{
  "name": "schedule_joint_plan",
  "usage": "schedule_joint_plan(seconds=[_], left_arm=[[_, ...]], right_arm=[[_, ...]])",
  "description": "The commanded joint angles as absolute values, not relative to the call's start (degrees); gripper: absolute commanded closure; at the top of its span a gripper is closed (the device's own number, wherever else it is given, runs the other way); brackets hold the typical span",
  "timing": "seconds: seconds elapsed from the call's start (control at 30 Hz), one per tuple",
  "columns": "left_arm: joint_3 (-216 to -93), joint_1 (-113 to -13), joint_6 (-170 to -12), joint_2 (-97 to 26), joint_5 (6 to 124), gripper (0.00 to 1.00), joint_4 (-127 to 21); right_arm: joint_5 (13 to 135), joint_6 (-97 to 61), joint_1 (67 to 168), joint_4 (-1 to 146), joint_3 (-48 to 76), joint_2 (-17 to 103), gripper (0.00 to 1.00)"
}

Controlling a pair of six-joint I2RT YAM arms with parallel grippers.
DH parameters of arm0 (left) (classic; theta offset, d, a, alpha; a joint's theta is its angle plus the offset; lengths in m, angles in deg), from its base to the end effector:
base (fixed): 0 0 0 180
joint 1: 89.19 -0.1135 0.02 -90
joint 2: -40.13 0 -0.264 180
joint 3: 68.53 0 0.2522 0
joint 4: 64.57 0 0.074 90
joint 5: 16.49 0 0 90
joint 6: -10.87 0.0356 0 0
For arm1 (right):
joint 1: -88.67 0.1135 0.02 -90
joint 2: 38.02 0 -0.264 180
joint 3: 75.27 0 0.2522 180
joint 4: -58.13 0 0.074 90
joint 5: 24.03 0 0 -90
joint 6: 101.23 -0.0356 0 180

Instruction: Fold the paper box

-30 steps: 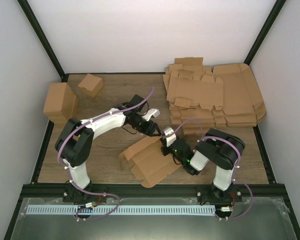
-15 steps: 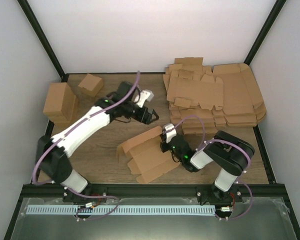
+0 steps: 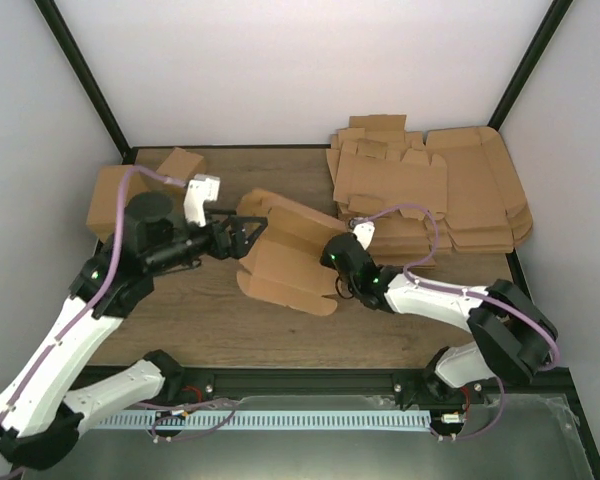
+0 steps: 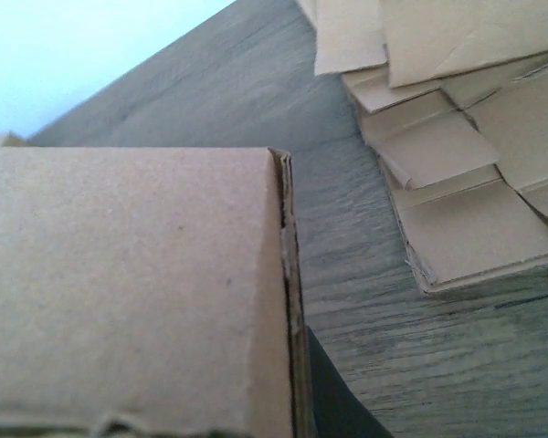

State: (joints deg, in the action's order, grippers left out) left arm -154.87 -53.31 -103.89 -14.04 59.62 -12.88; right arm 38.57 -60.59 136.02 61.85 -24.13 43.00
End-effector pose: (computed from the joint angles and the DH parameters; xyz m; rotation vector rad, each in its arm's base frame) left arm 0.1419 -0.1132 0.4255 0.3668 1.9833 -0.9280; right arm 0.2054 0.1988 0.1902 0.3123 2.1014 0.5028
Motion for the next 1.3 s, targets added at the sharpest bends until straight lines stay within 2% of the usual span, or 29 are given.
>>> schedule_joint_plan(seconds=[0.0, 0.2, 0.33, 0.63, 0.83, 1.03, 1.2, 1.27], left_arm=[[-150.7, -53.5, -117.4, -7.4, 61.9, 0.0, -13.1], [-144.8, -53.5, -122.5, 0.2, 65.7, 0.0, -12.8], [-137.5, -53.5, -128.1, 2.1, 62.2, 0.0, -17.3], [-128.6, -53.5, -131.8, 2.3, 62.7, 0.01, -25.4], [-125.5, -53.4, -135.6, -1.6, 57.5, 0.17, -35.0], [-125.7, -53.3, -134.6, -5.7, 58.1, 0.3, -37.2], [-124.9, -53.3, -134.4, -8.8, 59.2, 0.55, -40.4], [-124.8, -53.2, -134.6, -10.3, 60.2, 0.61, -41.1]], right_arm=[[33.6, -82.5, 135.4, 83.5, -16.7, 40.4, 0.99], [36.4, -88.0, 134.3, 85.0, -13.0, 38.2, 0.99], [35.7, -92.2, 134.1, 89.6, -9.1, 40.2, 0.99], [34.1, -94.2, 134.1, 87.2, -11.2, 38.0, 0.99], [32.3, -94.1, 134.1, 88.4, -11.6, 37.2, 0.99], [31.6, -94.0, 134.1, 87.7, -12.6, 36.4, 0.99], [32.1, -94.1, 134.1, 87.0, -13.0, 36.2, 0.99], [32.2, -93.7, 134.1, 86.6, -13.1, 36.1, 0.99]])
